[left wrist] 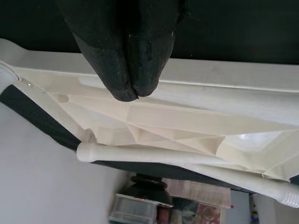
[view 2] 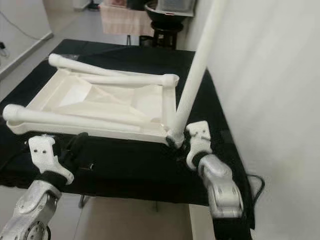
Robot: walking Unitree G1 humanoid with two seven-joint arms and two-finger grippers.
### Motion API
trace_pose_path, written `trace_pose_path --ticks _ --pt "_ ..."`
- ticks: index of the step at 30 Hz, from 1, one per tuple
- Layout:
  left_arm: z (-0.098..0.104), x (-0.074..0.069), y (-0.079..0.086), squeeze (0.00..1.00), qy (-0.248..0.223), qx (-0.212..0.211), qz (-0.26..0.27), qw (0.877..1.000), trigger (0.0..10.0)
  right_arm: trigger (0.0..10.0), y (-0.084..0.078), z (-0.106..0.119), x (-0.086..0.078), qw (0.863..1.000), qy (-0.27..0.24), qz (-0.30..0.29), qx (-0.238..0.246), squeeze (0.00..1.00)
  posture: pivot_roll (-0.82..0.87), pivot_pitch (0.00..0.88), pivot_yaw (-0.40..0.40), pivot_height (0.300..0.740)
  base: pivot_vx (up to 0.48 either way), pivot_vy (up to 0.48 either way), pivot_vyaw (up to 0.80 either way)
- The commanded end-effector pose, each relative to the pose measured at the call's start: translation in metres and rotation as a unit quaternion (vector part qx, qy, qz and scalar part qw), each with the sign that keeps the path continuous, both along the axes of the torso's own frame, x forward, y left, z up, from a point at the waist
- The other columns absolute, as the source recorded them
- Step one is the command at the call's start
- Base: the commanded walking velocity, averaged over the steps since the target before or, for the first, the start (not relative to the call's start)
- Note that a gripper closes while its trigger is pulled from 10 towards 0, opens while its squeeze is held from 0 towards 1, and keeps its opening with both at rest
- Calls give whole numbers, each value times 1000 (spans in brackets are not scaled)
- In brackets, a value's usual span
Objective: Building children table
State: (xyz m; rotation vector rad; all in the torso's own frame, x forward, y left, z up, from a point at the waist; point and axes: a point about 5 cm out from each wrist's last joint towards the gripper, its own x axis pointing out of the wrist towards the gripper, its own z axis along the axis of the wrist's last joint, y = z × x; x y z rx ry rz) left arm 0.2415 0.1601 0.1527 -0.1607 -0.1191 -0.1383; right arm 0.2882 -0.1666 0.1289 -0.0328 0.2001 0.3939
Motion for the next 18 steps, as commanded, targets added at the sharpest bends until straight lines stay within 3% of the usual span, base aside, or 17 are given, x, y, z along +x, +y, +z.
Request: trace_pose_path --ticks 1,5,14,18 --pt "-13 -2 3 0 36 10 10 999 10000 10000 7 5 -13 999 -8 27 19 0 30 47 -97 740 0 0 0" --pt "-19 -1 4 0 54 20 20 998 10000 10000 7 5 -19 999 -11 32 19 0 27 45 -95 740 0 0 0" --pt "-25 2 8 0 71 35 53 995 10000 10000 -9 9 -10 1000 -17 0 5 0 36 37 -102 740 0 480 0" --pt "-25 3 9 0 72 37 59 995 10000 10000 -9 10 -10 1000 -18 -5 4 0 37 38 -104 740 0 480 0"
